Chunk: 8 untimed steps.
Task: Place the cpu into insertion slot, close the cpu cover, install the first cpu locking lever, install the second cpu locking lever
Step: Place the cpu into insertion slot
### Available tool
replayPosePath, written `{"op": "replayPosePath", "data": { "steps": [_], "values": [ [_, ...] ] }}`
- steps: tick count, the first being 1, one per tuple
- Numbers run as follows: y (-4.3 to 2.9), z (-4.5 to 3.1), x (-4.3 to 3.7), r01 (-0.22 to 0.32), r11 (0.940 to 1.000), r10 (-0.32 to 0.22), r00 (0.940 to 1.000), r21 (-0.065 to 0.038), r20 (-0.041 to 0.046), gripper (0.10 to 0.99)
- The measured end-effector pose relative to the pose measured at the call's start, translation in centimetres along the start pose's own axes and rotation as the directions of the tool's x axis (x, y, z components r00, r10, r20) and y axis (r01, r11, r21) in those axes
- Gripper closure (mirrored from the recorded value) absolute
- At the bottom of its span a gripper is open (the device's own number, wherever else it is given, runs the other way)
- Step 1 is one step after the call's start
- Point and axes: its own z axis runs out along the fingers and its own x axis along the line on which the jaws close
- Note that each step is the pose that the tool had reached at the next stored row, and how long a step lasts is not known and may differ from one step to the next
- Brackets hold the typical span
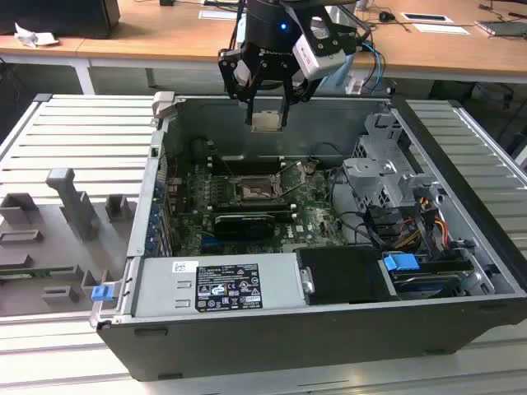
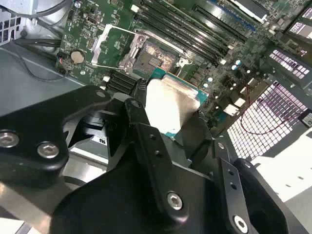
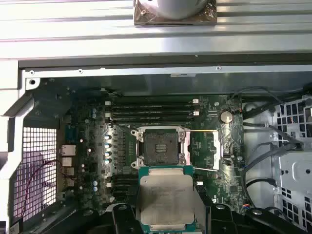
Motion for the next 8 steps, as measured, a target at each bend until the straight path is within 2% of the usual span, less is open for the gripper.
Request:
{"op": "replayPosePath", "data": {
  "steps": [8],
  "values": [
    [0.00,0.00,0.02,-0.031,0.9995,0.031,0.9995,-0.001,0.0028,0.557]
  ]
}}
